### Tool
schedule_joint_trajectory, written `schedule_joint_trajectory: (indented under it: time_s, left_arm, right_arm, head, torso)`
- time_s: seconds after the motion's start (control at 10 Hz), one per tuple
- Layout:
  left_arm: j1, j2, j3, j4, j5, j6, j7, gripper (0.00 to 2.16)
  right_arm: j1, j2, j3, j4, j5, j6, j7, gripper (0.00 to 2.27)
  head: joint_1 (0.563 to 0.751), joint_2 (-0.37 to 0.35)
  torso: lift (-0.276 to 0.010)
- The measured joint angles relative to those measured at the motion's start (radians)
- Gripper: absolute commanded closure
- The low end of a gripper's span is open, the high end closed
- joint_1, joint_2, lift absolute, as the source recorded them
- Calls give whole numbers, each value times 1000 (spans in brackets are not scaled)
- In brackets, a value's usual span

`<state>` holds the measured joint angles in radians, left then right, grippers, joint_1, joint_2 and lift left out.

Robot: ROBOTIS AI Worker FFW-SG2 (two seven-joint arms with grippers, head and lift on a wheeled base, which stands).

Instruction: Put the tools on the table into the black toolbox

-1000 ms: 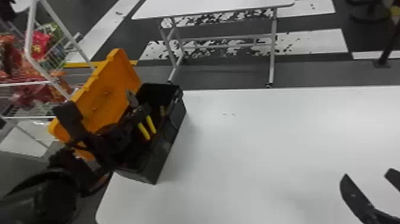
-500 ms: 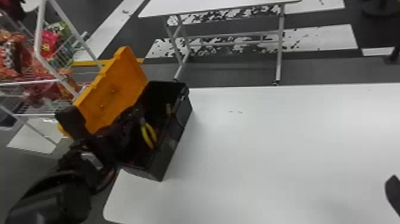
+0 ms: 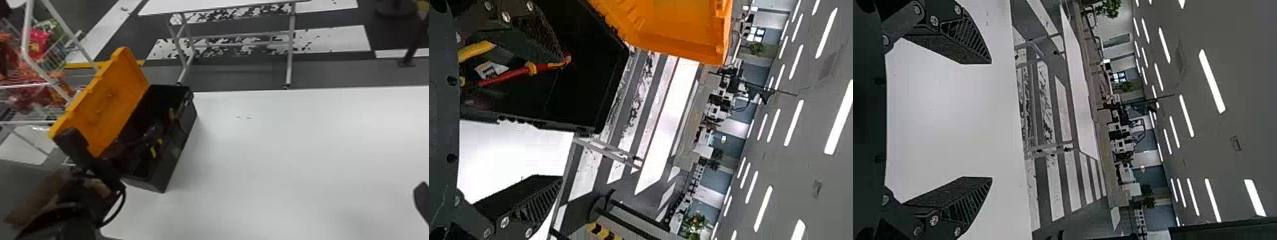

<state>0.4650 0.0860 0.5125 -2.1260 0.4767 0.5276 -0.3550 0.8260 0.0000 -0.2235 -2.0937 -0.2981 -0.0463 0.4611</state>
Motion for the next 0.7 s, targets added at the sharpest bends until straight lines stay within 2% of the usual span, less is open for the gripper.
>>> schedule_joint_trajectory:
  time_s: [0.1,0.2,0.3,0.4,0.7]
  left_arm:
    - [31,-13,-31,-1,-8,-53,7,33]
    - [64,-18,-75,-2,-38,-133,46,33]
    - [99,-20,-126,-2,-89,-248,93,33]
    - [125,-20,-167,-4,-129,-324,112,33]
    - [178,-18,-288,0,-232,-468,185,33]
  right_arm:
    - [-6,0,-28,-7,-9,27,-1,201]
    - [-16,0,-63,-14,-21,78,-3,201]
    - [-28,0,-97,-18,-30,129,-4,201]
    - [-40,0,-126,-21,-39,173,-4,201]
    - [-95,0,-193,-34,-50,346,-13,201]
  head:
    - [695,193]
    - [695,153]
    - [695,115]
    - [695,74]
    - [695,-20]
  torso:
    - [-75]
    - [-75]
    - [-75]
    - [-75]
    - [-75]
